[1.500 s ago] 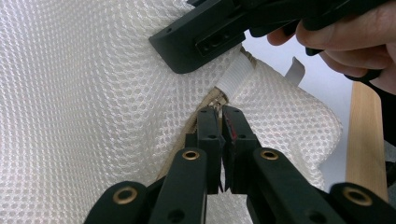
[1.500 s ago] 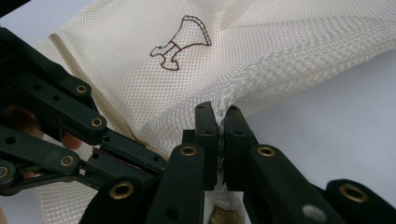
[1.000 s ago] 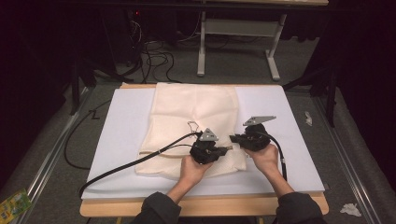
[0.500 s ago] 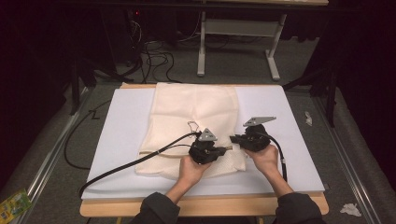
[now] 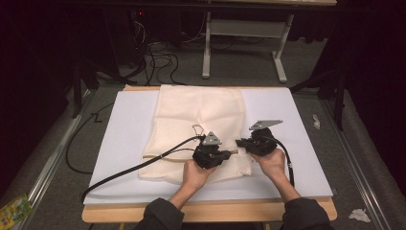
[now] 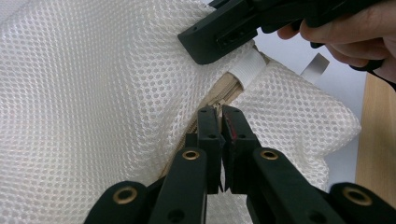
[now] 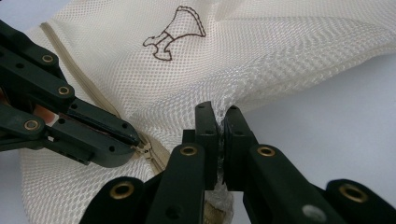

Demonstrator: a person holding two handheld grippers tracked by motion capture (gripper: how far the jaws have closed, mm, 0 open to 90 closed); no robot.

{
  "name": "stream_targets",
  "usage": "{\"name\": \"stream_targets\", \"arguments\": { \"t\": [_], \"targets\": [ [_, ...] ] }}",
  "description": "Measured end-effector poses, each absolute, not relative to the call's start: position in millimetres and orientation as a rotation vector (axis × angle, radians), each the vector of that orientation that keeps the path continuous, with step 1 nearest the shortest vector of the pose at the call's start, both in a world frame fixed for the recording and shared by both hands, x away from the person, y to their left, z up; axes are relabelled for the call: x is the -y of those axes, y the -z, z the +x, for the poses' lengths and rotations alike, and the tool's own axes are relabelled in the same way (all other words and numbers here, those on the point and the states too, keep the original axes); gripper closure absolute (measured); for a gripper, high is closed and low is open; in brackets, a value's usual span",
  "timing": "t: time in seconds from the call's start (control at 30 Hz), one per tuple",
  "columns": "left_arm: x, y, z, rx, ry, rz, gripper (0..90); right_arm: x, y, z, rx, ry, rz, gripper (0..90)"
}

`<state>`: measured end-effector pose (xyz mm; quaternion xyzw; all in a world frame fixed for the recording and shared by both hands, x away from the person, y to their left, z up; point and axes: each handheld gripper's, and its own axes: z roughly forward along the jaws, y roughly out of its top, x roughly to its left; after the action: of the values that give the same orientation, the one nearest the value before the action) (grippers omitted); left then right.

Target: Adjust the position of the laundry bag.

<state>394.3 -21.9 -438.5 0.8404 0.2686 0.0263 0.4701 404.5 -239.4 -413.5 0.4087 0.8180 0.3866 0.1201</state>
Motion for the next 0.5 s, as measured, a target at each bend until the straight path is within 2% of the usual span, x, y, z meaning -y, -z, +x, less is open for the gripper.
{"name": "stream_targets", "arguments": {
  "t": [0.5],
  "targets": [
    [20.6, 435.1, 395.6, -0.671, -0.057, 2.058, 87.4, 239.9, 412.9, 404.9, -2.388, -1.133, 1.200, 88.6]
  ]
}}
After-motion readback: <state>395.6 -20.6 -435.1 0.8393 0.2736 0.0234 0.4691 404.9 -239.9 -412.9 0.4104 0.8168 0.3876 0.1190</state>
